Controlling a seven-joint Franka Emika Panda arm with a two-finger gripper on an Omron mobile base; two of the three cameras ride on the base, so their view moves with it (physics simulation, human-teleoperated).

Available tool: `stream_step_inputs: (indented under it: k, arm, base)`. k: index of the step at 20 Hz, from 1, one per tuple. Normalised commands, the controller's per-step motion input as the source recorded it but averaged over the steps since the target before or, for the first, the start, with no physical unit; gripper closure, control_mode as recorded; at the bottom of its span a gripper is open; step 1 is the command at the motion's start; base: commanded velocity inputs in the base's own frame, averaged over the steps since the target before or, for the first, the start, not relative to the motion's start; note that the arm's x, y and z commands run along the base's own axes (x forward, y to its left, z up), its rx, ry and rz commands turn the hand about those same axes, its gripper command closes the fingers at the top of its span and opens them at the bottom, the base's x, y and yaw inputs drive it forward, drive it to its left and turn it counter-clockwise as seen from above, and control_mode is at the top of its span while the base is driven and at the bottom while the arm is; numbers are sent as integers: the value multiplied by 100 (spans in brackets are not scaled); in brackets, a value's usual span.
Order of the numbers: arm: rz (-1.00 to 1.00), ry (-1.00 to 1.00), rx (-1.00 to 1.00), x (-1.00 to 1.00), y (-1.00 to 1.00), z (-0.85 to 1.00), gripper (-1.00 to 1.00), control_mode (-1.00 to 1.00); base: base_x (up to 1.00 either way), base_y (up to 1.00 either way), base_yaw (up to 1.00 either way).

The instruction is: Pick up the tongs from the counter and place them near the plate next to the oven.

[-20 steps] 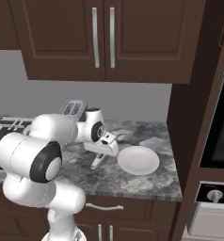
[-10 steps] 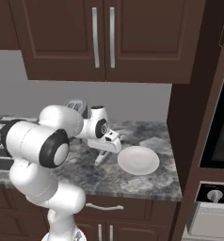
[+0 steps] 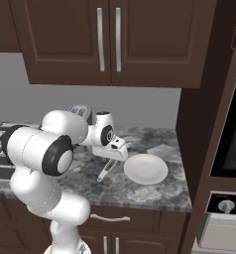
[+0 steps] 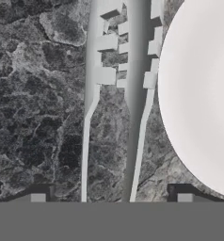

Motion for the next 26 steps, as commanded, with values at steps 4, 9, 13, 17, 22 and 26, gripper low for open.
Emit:
stream_step_inputs:
  k: [4, 9, 13, 17, 22, 26]
  arm:
    - [-4, 0, 0, -15, 0, 5, -100, -100]
    - [-8, 0, 0, -82, 0, 79, -100, -100]
    - [-4, -4, 3, -100, 0, 99, -100, -100]
    - [2, 0, 21, -87, 0, 66, -100, -100]
    - [17, 0, 17, -66, 19, 56, -100, -100]
    - [19, -8, 0, -68, 63, 70, -100, -100]
  base:
    - [0, 0, 0]
    - [0, 0, 0]
    - [0, 0, 0]
    - [0, 0, 0]
    - [0, 0, 0]
    - [0, 0, 0]
